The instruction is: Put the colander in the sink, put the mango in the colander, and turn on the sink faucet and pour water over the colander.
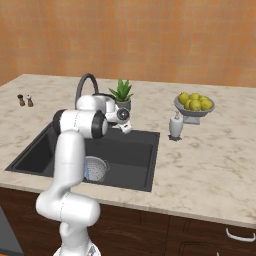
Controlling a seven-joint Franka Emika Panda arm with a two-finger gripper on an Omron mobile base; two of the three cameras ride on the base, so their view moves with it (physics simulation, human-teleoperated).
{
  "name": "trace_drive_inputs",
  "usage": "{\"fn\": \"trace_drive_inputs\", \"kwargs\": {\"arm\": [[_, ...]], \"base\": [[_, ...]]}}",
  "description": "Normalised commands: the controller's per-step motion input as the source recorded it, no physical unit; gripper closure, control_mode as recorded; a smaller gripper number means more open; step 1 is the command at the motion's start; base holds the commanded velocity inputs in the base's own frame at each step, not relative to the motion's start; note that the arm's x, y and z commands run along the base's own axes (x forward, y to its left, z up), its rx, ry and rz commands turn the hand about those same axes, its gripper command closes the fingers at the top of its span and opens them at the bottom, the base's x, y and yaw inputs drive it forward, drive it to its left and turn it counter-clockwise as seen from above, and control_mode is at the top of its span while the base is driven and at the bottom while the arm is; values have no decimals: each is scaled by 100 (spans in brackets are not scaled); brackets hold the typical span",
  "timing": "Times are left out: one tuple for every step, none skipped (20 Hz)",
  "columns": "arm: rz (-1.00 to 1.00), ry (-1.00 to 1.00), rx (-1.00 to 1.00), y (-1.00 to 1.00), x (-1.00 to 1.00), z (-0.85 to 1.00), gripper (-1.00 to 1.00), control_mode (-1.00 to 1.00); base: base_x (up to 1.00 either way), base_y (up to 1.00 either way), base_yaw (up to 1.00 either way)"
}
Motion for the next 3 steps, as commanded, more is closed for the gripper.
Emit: {"fn": "trace_drive_inputs", "kwargs": {"arm": [[0,0,8,-39,-39,10,100,-100],[0,0,7,-36,-41,9,100,-100],[0,0,7,-41,-46,11,100,-100]], "base": [[0,0,0],[0,0,0],[0,0,0]]}}
